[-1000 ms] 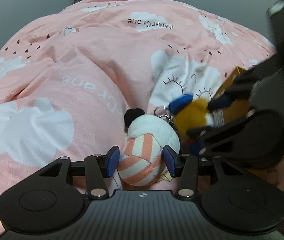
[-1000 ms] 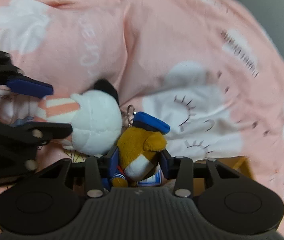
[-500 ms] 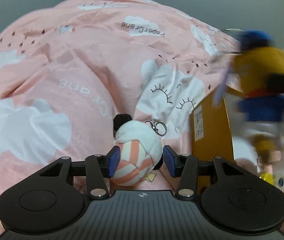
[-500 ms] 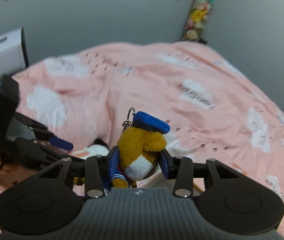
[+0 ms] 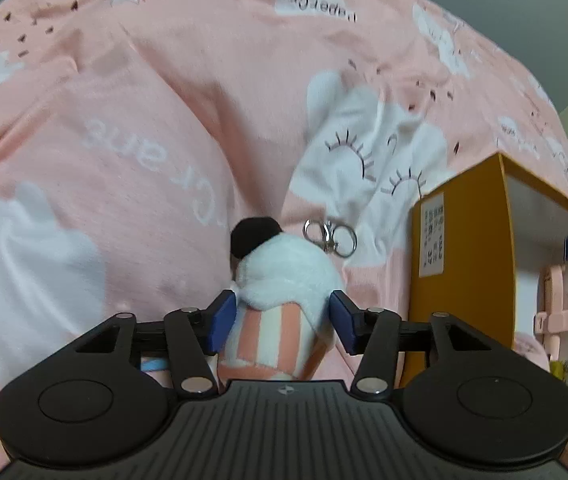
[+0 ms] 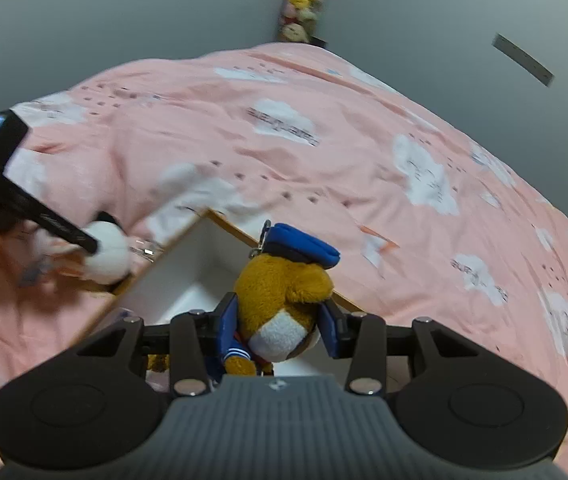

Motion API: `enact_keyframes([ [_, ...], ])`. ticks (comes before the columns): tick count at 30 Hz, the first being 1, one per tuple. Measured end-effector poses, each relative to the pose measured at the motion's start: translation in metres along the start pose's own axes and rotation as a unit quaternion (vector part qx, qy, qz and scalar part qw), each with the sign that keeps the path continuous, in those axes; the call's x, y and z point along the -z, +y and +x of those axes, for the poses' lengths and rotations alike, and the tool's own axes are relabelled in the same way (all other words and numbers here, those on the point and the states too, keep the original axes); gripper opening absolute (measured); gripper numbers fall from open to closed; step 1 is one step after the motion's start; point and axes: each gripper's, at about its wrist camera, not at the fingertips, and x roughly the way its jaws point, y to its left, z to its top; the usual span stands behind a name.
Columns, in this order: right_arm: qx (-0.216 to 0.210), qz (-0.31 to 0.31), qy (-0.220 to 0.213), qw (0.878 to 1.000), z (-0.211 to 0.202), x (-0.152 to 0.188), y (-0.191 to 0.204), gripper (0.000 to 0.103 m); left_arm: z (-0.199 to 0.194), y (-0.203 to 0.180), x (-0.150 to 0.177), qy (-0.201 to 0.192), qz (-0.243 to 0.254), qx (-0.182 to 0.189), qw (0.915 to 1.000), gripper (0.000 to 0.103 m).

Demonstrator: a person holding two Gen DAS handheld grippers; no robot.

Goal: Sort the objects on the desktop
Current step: 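Lift both plush toys and carry them over the orange box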

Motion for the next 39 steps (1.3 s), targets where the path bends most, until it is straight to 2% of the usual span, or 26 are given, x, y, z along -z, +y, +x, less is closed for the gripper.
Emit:
enact_keyframes([
  [4, 0.015, 0.007, 0.005, 1.000, 0.018, 0.007, -0.015, 0.044, 0.004, -0.007, 0.007, 0.012, 0.015, -0.013, 0.9997, 0.063],
  [7, 0.007, 0.005, 0.008, 1.000, 0.029, 0.013, -0.020, 0.045, 0.005, -0.010, 0.011, 0.007, 0.014, -0.021, 0.9997, 0.064],
  [11, -0.005, -0.016, 0.020, 1.000, 0.042, 0.021, -0.020, 0.045, 0.012, -0.018, 0.022, 0.023, 0.033, -0.035, 0.9986, 0.064],
  [16, -0.005, -0.022, 0.028, 0.999, 0.050, 0.030, -0.025, 0.045, 0.013, -0.024, 0.032, 0.017, 0.048, -0.047, 0.9976, 0.064],
  [19, -0.011, -0.019, 0.033, 0.999, 0.056, 0.033, -0.026, 0.045, 0.018, -0.035, 0.038, 0.019, 0.077, -0.070, 0.9944, 0.065],
  [21, -0.012, -0.020, 0.035, 0.999, 0.060, 0.034, -0.026, 0.045, 0.022, -0.048, 0.047, 0.016, 0.112, -0.101, 0.9884, 0.067],
  [23, -0.010, -0.019, 0.036, 0.999, 0.061, 0.035, -0.027, 0.045, 0.024, -0.053, 0.052, 0.007, 0.123, -0.114, 0.9858, 0.067],
  [27, -0.008, -0.018, 0.035, 0.999, 0.058, 0.037, -0.030, 0.045, 0.013, -0.050, 0.057, -0.029, 0.101, -0.107, 0.9886, 0.061],
  [32, -0.007, -0.030, 0.037, 0.999, 0.059, 0.040, -0.034, 0.045, -0.013, -0.046, 0.061, -0.070, 0.069, -0.091, 0.9910, 0.058],
  [36, -0.010, -0.032, 0.049, 0.998, 0.064, 0.045, -0.036, 0.045, -0.049, -0.044, 0.063, -0.127, 0.040, -0.037, 0.9904, 0.058],
  [39, -0.011, -0.030, 0.054, 0.998, 0.069, 0.048, -0.034, 0.045, -0.080, -0.053, 0.061, -0.173, 0.040, -0.004, 0.9841, 0.058],
])
